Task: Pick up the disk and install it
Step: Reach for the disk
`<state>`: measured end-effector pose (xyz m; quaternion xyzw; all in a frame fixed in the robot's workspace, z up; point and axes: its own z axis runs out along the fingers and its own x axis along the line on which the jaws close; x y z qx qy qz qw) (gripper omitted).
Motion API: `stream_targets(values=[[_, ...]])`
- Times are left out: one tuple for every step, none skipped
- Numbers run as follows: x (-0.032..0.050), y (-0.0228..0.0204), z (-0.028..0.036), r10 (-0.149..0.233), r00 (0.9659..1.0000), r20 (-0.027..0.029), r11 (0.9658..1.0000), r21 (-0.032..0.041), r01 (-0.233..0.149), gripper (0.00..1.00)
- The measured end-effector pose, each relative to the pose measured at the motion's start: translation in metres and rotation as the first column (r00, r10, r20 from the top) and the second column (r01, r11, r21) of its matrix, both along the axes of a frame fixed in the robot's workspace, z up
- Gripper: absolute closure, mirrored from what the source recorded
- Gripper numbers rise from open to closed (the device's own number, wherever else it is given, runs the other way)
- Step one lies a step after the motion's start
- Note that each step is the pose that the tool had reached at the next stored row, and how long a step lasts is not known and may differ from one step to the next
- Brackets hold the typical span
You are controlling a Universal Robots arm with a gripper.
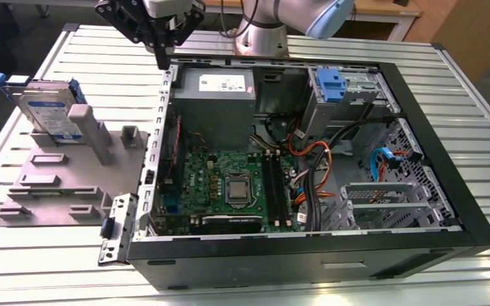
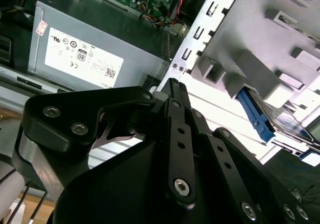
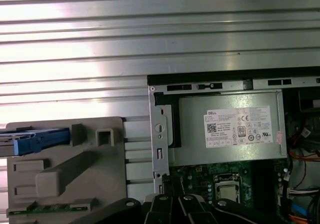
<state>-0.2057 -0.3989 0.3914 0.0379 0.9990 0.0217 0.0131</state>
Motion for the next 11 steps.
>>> stream_targets(values=[[-0.0012, 0.0000, 0.0000, 0.000, 1.0000, -0.0001, 1.0000, 0.0000, 0.000, 0.89], [-0.0026, 0.0000, 0.0000, 0.000, 1.0000, 0.0000, 1.0000, 0.0000, 0.000, 0.89], [-0.0039, 0.0000, -0.0001, 0.000, 1.0000, 0.0000, 1.0000, 0.0000, 0.000, 0.89], [-0.0054, 0.0000, -0.0001, 0.000, 1.0000, 0.0000, 1.0000, 0.0000, 0.000, 0.89], [-0.0067, 0.0000, -0.0001, 0.000, 1.0000, 0.0000, 1.0000, 0.0000, 0.000, 0.89], [-0.0078, 0.0000, -0.0002, 0.000, 1.0000, 0.0000, 1.0000, 0.0000, 0.000, 0.89], [-0.0088, 0.0000, -0.0002, 0.000, 1.0000, 0.0000, 1.0000, 0.0000, 0.000, 0.89], [-0.0097, 0.0000, -0.0003, 0.000, 1.0000, 0.0000, 1.0000, 0.0000, 0.000, 0.89], [-0.0106, 0.0000, -0.0003, 0.000, 1.0000, 0.0000, 1.0000, 0.0000, 0.000, 0.89], [-0.0116, 0.0000, -0.0003, 0.000, 1.0000, 0.0000, 1.0000, 0.0000, 0.000, 0.89], [-0.0124, 0.0000, -0.0003, 0.000, 1.0000, 0.0000, 1.0000, 0.0000, 0.000, 0.89]])
